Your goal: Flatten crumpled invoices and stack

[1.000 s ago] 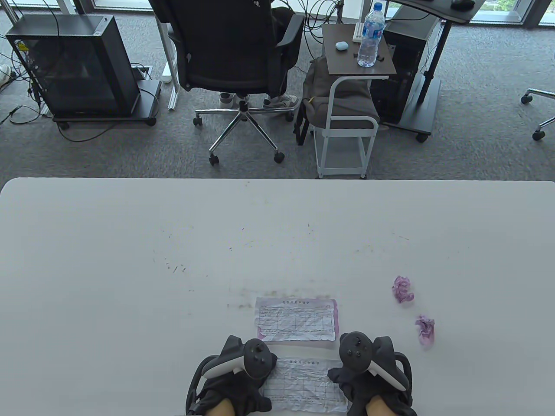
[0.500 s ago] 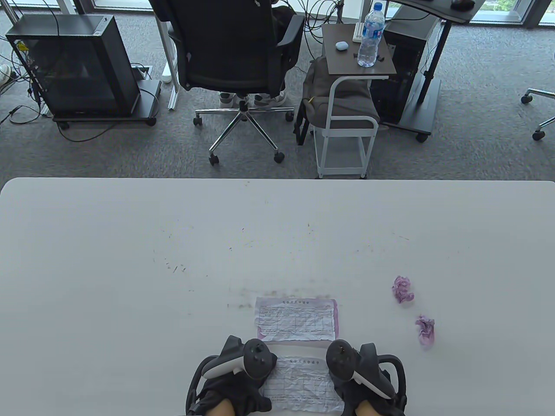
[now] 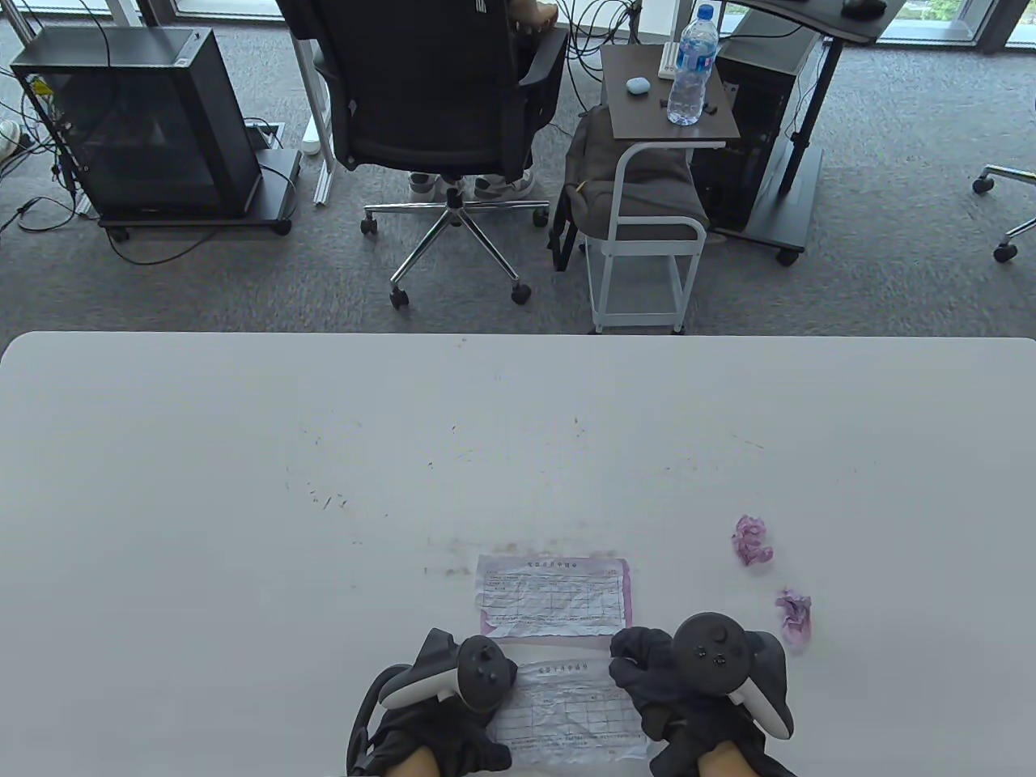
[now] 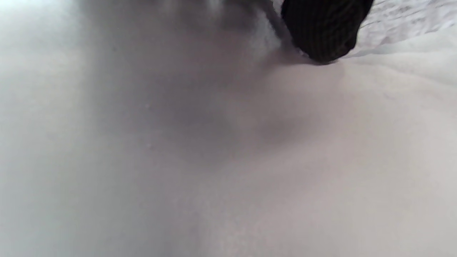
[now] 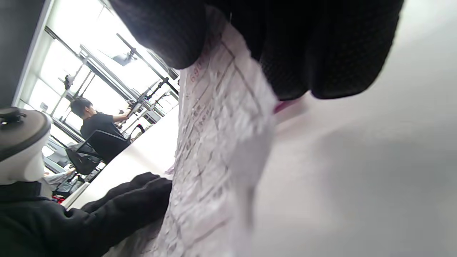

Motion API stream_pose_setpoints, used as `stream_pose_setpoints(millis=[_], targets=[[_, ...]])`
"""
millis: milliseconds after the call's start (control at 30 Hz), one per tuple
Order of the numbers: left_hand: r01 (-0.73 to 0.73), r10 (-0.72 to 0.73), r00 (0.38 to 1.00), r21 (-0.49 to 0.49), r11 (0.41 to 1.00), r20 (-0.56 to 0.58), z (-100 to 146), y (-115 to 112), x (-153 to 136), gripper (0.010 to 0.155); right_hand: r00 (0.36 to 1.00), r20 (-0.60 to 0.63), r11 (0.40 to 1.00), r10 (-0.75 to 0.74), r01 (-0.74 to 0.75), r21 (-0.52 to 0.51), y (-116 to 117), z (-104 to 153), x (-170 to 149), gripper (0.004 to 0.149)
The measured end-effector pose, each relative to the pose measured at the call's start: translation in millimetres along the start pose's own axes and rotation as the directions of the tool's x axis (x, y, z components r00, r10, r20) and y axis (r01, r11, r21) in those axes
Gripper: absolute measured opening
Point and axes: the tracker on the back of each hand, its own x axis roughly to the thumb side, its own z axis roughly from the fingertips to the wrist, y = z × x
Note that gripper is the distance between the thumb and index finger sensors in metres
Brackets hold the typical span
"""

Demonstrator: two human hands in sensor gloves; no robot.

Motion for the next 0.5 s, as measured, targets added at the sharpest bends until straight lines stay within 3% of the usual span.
stream_pose_setpoints(millis=[167,300,400,500], targets=[[0.001,-0.001,1.0,-0.002,1.0,0.001,0.3,0.6,0.1,0.09,0.973,0.127,0.973,0.194,-0.175,-0.151,-0.7,4.6,20.1,0.041],[-0.045,0.045,0.999,-0.007,0.999,0.03,3.7,3.9,-1.6,0.091,0.894,0.213,0.909,0.395,-0.346,-0.232,-1.7,11.2,38.1,0.04],[-0.155,0.146,0.983,0.08,0.985,0.11,17.1,14.6,-6.9,0.091,0.849,0.247,0.875,0.467,-0.404,-0.265,-3.9,16.6,47.5,0.04],[-0.318,0.259,0.932,0.228,0.92,0.255,35.9,28.4,-15.8,0.091,0.835,0.277,0.871,0.476,-0.403,-0.283,-7.3,20.4,55.0,0.04]])
